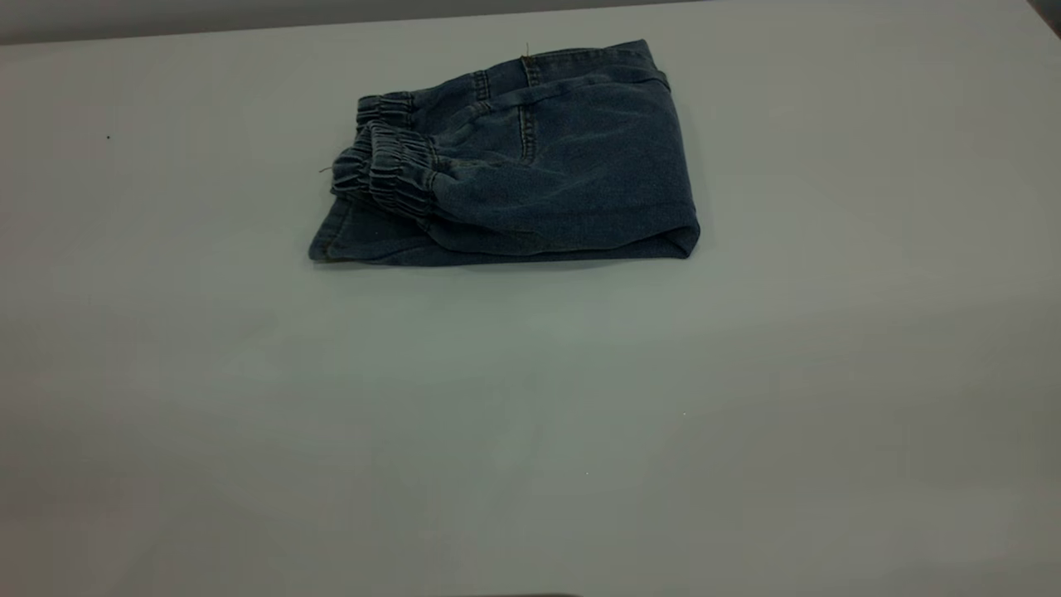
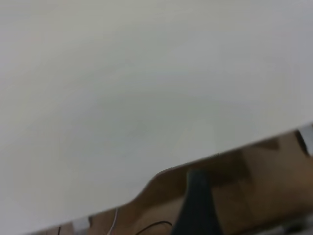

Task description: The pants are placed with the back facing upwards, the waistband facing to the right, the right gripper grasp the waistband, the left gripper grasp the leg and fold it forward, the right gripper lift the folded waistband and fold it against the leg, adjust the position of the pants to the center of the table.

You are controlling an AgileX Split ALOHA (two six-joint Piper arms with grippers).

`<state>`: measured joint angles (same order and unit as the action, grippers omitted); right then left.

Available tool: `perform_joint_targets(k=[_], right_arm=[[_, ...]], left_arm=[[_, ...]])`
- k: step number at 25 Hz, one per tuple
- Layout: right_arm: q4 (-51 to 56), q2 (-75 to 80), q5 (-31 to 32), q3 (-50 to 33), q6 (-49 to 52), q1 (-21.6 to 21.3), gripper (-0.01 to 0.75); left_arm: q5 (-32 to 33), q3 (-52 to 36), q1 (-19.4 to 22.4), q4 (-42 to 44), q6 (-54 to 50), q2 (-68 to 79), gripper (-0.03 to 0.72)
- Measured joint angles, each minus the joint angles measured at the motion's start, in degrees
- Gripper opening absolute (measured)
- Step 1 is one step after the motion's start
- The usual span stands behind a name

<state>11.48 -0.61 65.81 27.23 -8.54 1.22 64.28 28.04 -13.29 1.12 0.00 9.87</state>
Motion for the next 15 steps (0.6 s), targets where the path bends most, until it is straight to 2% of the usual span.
perform_joint_targets(k=[3,6,10,15], right_arm=[[0.0,0.0,0.0,0.0,0.0,0.0,0.58],[0.0,0.0,0.0,0.0,0.0,-0.1,0.58],[0.0,0.0,0.0,0.0,-0.1,-1.6,0.58],[0.1,0.0,0.0,0.0,-0.1,-2.8,0.58]], left_arm=[[0.0,0.0,6.2,0.0,0.0,-2.4,0.529],[0.0,0.0,9.3,0.0,0.0,-5.5,0.529],[0.1,0.0,11.0,0.0,0.0,-9.5,0.529],[0.2,0.0,11.0,0.0,0.0,-10.9,0.529]])
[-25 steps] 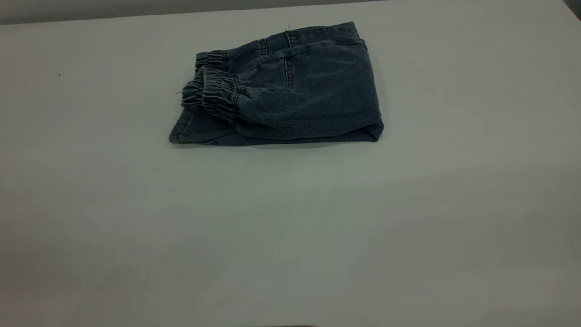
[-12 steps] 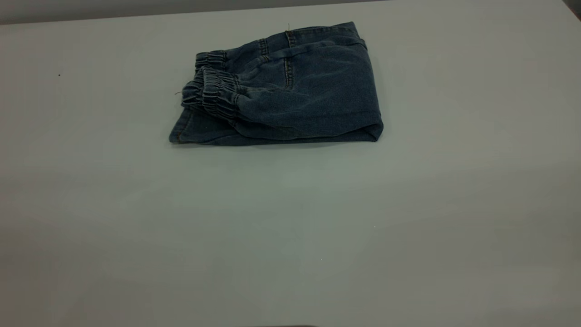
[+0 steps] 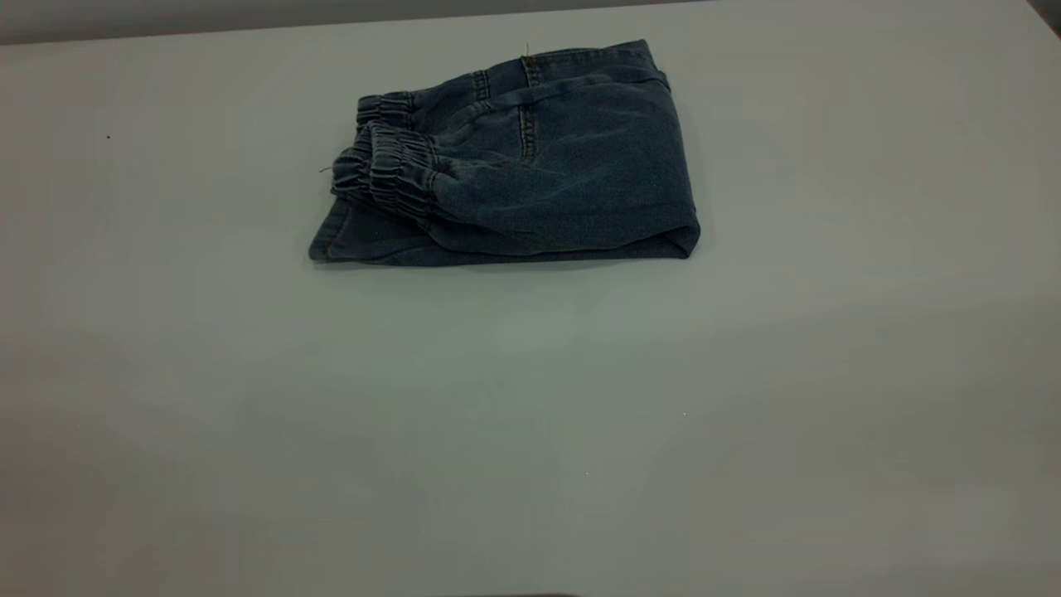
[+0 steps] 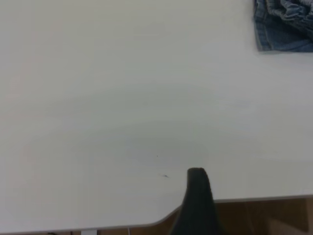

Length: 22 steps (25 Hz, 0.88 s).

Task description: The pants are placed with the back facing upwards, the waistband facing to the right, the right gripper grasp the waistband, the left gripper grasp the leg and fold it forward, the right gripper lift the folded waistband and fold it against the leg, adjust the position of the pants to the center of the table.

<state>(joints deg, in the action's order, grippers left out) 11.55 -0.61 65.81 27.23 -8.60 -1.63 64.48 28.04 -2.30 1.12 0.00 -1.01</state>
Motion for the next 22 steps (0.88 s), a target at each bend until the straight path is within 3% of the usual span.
perform_joint_targets(k=[14,22], right_arm=[[-0.2,0.0,0.0,0.0,0.0,-0.2,0.58],[-8.1,0.0,-0.4,0.0,7.1,-0.2,0.58]], left_arm=[[0.1,0.0,0.0,0.0,0.0,0.0,0.529],[0.1,0.0,0.0,0.0,0.0,0.0,0.529]])
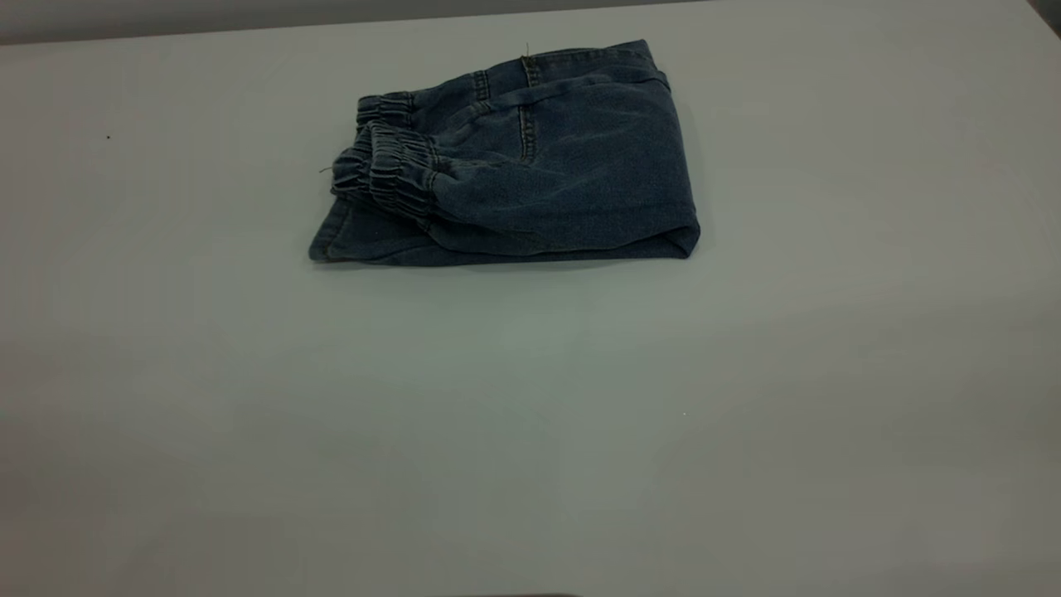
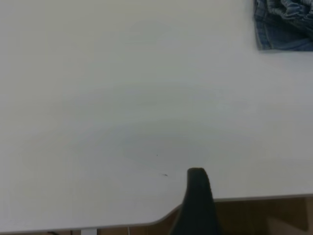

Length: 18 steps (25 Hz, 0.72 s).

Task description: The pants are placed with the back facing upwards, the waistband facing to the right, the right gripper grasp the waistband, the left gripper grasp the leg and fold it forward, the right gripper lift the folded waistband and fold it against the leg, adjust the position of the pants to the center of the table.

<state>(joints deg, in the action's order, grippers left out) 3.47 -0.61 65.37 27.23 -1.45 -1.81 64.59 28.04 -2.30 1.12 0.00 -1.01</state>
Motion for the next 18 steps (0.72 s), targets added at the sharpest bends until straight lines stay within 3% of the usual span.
perform_joint_targets(k=[18], right_arm=[[-1.6,0.0,-0.1,0.0,2.9,0.0,0.58]], left_arm=[[0.1,0.0,0.0,0.0,0.0,0.0,0.529]])
